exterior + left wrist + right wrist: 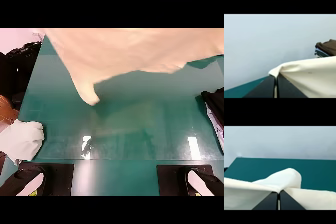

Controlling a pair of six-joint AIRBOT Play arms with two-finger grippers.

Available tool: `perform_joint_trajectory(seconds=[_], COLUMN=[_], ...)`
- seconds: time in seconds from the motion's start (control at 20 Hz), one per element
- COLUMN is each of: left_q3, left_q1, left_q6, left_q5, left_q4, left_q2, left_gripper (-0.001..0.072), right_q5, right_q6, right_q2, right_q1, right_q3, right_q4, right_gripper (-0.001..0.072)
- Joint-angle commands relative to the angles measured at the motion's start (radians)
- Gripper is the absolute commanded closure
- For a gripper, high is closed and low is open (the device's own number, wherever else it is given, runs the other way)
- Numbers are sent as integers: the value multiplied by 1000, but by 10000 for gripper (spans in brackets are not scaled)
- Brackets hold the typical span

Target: Fold the shirts.

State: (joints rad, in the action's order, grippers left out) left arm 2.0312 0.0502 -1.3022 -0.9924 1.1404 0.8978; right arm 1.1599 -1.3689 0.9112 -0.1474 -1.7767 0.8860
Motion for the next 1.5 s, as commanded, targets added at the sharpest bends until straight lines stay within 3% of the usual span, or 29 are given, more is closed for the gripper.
perform_joint_trajectory(seconds=[0.0,0.25,0.5,0.65,0.8,1.0,1.2,1.25,1.3,1.35,1.4,1.45], left_q3=[28,33,-222,-416,-532,-539,-539,-539,-539,-539,-533,-513], left_q1=[-1,-1,-1,-1,-1,-1,-1,-1,-1,-1,-5,-19], left_q6=[2,-12,-86,-86,-85,-85,-90,-107,-125,-149,-150,-152], left_q5=[25,-60,-245,-270,-190,1,198,219,231,228,208,154], left_q4=[4,31,146,138,139,139,138,139,139,139,140,133], left_q2=[-67,-97,40,193,388,609,693,697,698,697,697,697], left_gripper=[683,684,684,683,683,683,682,634,426,282,282,282], right_q5=[109,274,367,350,253,31,-40,-37,-26,-8,23,54], right_q6=[-1,-23,-75,-103,-108,-109,-109,-109,-108,-109,-109,-107], right_q2=[-21,26,178,315,483,684,827,858,885,907,925,930], right_q1=[-93,-200,-83,100,216,248,248,248,248,243,233,224], right_q3=[-147,-270,-70,107,219,212,60,18,-21,-58,-96,-122], right_q4=[8,7,29,297,434,387,319,303,282,267,235,200], right_gripper=[695,695,695,695,695,695,694,691,640,435,317,317])
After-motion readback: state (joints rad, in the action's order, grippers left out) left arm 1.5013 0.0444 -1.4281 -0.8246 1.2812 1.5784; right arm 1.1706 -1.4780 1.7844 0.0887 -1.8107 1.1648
